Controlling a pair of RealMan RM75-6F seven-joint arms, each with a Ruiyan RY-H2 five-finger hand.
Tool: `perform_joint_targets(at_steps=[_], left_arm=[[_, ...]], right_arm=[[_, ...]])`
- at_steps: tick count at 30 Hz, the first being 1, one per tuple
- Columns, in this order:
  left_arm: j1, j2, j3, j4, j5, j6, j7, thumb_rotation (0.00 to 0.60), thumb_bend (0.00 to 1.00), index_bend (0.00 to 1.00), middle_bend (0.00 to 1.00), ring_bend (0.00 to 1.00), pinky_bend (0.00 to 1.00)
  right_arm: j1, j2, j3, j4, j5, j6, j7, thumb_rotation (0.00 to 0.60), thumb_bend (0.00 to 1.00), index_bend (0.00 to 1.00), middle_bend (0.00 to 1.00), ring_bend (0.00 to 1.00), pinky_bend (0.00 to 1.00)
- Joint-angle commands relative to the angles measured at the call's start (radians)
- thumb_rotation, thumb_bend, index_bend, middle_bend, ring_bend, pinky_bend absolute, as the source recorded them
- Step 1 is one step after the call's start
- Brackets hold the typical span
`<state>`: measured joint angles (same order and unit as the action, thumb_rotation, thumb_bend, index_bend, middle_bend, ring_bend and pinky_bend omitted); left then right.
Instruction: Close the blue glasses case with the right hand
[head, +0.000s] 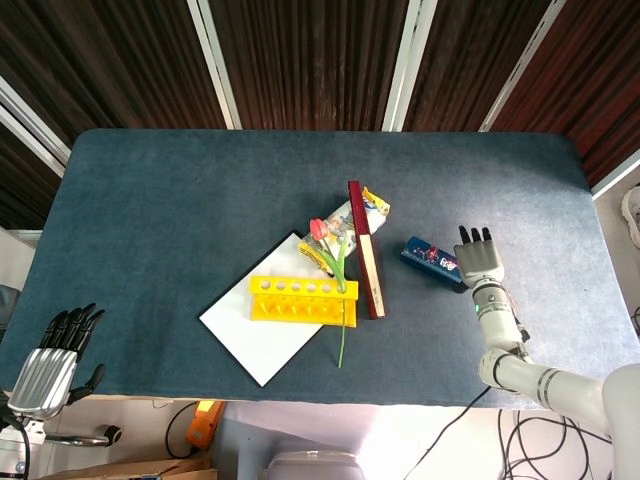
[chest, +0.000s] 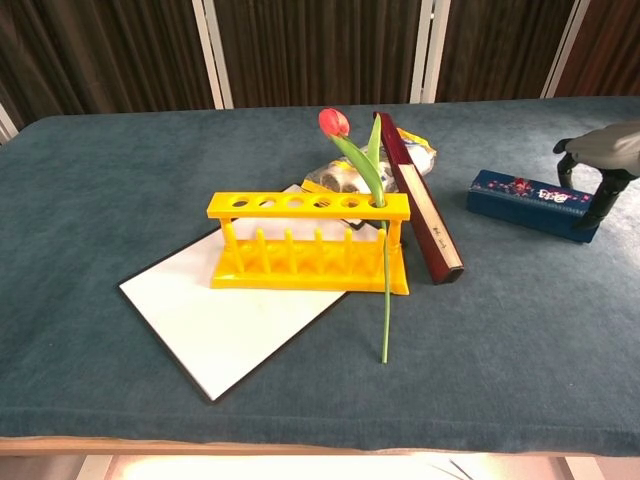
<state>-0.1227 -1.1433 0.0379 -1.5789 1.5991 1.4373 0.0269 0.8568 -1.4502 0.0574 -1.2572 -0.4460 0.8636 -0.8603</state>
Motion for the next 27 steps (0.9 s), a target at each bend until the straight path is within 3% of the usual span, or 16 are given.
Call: perform_joint_targets(at_steps=[1,3,7,9,15,20,23,27], left_arm=[[0.000,0.000,0.000,0.000,0.000,0.000,0.001,0.600,0.37,0.00,0.00,0.00,0.06],[0.000,0.000,0.001,-0.001,0.000,0.000,0.003,0.600,0.37,0.00,0.00,0.00,0.06],[0.000,-0.001,0.001,-0.002,-0.001,-0.002,0.006,0.600,0.37,0.00,0.00,0.00,0.06],[0.000,-0.001,0.000,-0.002,-0.002,-0.002,0.007,0.600,0.37,0.00,0.00,0.00,0.06],[0.001,0.001,0.000,-0.002,-0.001,0.001,0.002,0.600,0.37,0.00,0.00,0.00,0.06],[0.005,0.003,-0.002,-0.002,-0.002,0.010,-0.003,0.600,0.37,0.00,0.00,0.00,0.05],[0.007,0.002,-0.004,-0.001,-0.001,0.017,-0.001,0.600,0.37,0.00,0.00,0.00,0.05],[0.011,0.000,-0.004,0.001,-0.002,0.023,0.003,0.600,0.37,0.00,0.00,0.00,0.05]], right_arm=[[-0.002,0.001,-0.003,-0.002,-0.010,0.006,0.005,0.600,0.40,0.56,0.01,0.00,0.04],[-0.004,0.009,-0.008,-0.011,-0.016,0.005,0.007,0.600,0.40,0.47,0.01,0.00,0.03],[-0.001,0.027,-0.020,-0.042,0.009,0.018,-0.021,0.600,0.32,0.09,0.00,0.00,0.01],[0.000,0.039,-0.026,-0.065,0.020,0.031,-0.035,0.600,0.26,0.01,0.00,0.00,0.00],[-0.036,0.102,-0.042,-0.171,-0.055,0.125,-0.008,0.600,0.20,0.00,0.00,0.00,0.00],[-0.140,0.190,-0.096,-0.331,-0.289,0.342,0.070,0.600,0.20,0.00,0.00,0.00,0.00],[-0.287,0.224,-0.171,-0.405,-0.523,0.557,0.204,0.600,0.20,0.00,0.00,0.00,0.00],[-0.472,0.196,-0.285,-0.333,-0.708,0.736,0.320,0.600,0.20,0.00,0.00,0.00,0.00]])
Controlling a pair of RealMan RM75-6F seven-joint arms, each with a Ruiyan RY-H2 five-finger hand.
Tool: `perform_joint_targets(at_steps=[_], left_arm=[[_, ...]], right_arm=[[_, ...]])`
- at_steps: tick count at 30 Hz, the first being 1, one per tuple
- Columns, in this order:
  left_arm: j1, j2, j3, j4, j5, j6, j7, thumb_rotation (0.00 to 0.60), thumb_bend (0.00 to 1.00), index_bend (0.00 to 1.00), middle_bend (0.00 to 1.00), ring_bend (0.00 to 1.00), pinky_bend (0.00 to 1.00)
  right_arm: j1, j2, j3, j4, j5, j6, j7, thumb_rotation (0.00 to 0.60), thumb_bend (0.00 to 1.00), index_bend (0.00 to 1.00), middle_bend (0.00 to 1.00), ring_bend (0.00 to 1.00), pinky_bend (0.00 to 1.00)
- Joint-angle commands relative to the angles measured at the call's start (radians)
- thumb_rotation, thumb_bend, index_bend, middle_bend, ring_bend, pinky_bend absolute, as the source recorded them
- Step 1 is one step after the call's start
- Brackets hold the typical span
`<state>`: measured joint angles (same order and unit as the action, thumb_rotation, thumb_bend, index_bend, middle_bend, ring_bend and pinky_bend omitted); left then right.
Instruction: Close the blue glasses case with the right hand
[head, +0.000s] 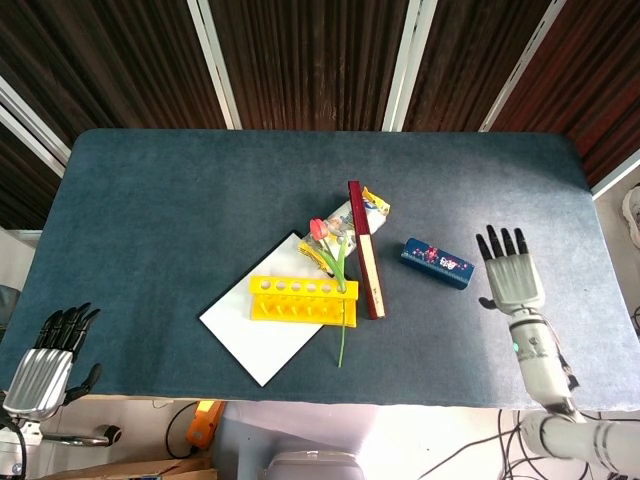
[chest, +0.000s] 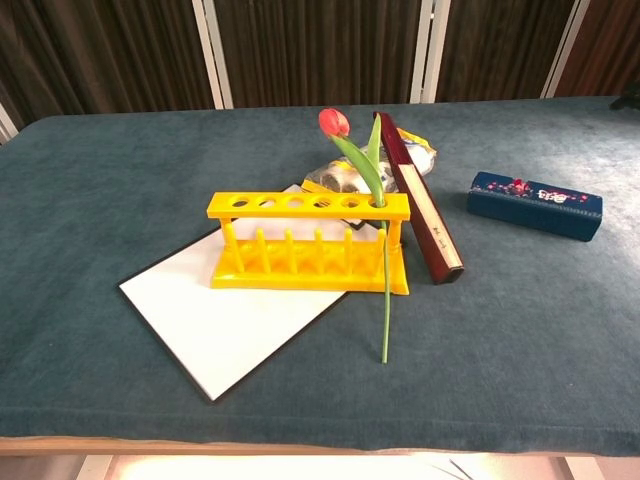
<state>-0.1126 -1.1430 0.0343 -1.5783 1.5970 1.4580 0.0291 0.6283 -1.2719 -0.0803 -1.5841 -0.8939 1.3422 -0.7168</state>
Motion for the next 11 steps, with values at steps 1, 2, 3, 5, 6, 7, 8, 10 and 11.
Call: perform_joint_targets(at_steps=[1,2,3,5,6,7,8,10,11], left_arm=[[0.002,-0.001,0.000,0.001,0.001,0.004,0.001,0.600,0.37,0.00,0.00,0.00,0.05],[0.004,-0.001,-0.001,0.002,0.002,0.009,0.001,0.600,0.37,0.00,0.00,0.00,0.05],[0.005,-0.002,-0.001,0.003,0.003,0.013,0.000,0.600,0.37,0.00,0.00,0.00,0.05],[0.010,-0.004,-0.005,0.002,0.007,0.029,-0.002,0.600,0.37,0.00,0.00,0.00,0.04],[0.013,-0.005,-0.005,0.005,0.013,0.039,-0.001,0.600,0.37,0.00,0.00,0.00,0.04],[0.016,-0.008,-0.006,0.009,0.019,0.049,0.000,0.600,0.37,0.00,0.00,0.00,0.04],[0.018,-0.011,-0.006,0.011,0.022,0.056,0.000,0.600,0.37,0.00,0.00,0.00,0.04],[0.022,-0.015,-0.005,0.016,0.029,0.065,0.004,0.600,0.37,0.00,0.00,0.00,0.04],[0.024,-0.016,-0.003,0.018,0.031,0.068,0.004,0.600,0.37,0.00,0.00,0.00,0.04]], right_arm=[[-0.279,0.007,-0.159,0.017,-0.279,0.283,0.205,0.600,0.20,0.00,0.00,0.00,0.00],[-0.318,-0.005,-0.165,0.050,-0.301,0.306,0.257,0.600,0.20,0.00,0.00,0.00,0.00],[-0.337,-0.010,-0.163,0.070,-0.316,0.312,0.300,0.600,0.20,0.00,0.00,0.00,0.00],[-0.355,0.003,-0.148,0.081,-0.347,0.310,0.377,0.600,0.20,0.00,0.00,0.00,0.00],[-0.357,0.013,-0.139,0.085,-0.370,0.315,0.414,0.600,0.20,0.00,0.00,0.00,0.00],[-0.365,0.014,-0.118,0.097,-0.387,0.331,0.449,0.600,0.20,0.00,0.00,0.00,0.00],[-0.374,0.012,-0.107,0.108,-0.393,0.339,0.458,0.600,0.20,0.00,0.00,0.00,0.00],[-0.385,0.011,-0.098,0.115,-0.404,0.336,0.457,0.600,0.20,0.00,0.00,0.00,0.00],[-0.389,0.013,-0.093,0.113,-0.413,0.328,0.462,0.600,0.20,0.00,0.00,0.00,0.00]])
